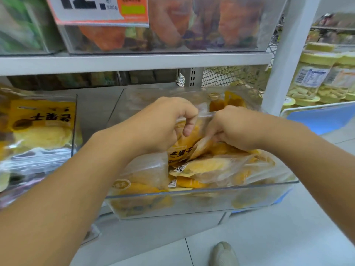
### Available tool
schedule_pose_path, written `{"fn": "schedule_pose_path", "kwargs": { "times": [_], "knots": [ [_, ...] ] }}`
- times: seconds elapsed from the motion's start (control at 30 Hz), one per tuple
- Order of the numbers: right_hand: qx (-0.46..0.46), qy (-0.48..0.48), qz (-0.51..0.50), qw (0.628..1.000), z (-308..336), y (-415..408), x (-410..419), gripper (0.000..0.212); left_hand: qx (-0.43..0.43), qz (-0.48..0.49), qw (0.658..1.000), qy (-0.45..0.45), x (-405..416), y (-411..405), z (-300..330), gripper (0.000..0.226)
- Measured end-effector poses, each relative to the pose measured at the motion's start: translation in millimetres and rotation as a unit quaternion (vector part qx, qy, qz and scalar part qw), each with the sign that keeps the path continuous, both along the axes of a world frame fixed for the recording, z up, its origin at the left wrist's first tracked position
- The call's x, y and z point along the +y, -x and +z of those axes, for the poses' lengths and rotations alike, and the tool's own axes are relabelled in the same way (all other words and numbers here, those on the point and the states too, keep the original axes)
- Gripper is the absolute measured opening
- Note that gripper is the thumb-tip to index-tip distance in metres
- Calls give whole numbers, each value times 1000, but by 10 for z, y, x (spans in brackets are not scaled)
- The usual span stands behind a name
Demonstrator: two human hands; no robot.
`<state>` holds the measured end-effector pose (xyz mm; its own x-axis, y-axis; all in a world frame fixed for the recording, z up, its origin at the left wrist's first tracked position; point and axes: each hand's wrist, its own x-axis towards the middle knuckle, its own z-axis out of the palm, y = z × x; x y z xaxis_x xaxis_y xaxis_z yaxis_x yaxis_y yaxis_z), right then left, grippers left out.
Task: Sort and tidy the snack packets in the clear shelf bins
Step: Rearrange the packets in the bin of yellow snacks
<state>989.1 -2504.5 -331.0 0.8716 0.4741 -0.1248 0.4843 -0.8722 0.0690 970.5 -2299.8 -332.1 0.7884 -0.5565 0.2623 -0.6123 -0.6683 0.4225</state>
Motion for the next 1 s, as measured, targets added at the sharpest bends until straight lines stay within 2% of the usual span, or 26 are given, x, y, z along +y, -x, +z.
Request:
{"fn": "schedule_pose_path", "kwargs": {
  "times": [0.13,0.27,0.33,0.37,0.4,0.5,0.63,0.7,0.77,0.9,0.97,1.0],
  "knots": [
    [-22,-54,-1,998,15,50,-31,17,23,36,999,-13,-10,-34,-34,38],
    [-71,-124,29,989,89,161,19,20,69,30,997,35,-9,-32,10,15],
    [-104,-151,23,983,70,154,38,18,87,40,994,51,1,-24,36,49],
    [-116,-160,12,980,47,138,44,21,67,50,996,32,-2,-18,49,62],
    [-119,-174,-4,977,25,122,49,26,32,60,998,-2,-11,-16,50,66],
    [-86,-250,-36,964,-20,87,11,34,-83,105,985,-107,-97,4,41,50],
    [-3,-347,-55,936,-48,129,-57,20,-150,110,963,-196,-254,76,15,35],
    [15,-373,-47,926,-45,148,-71,12,-134,109,962,-212,-284,84,-6,52],
    [42,-398,-36,916,-9,170,-79,14,-107,104,968,-201,-270,73,-11,60],
    [73,-472,-27,878,22,241,-41,31,-48,114,978,-166,-184,40,-21,51],
    [30,-491,-35,870,60,276,-20,28,-47,122,980,-152,-155,9,-40,45],
    [-24,-467,-39,883,110,292,-36,24,-48,122,981,-142,-146,-9,-44,47]
  ]
}}
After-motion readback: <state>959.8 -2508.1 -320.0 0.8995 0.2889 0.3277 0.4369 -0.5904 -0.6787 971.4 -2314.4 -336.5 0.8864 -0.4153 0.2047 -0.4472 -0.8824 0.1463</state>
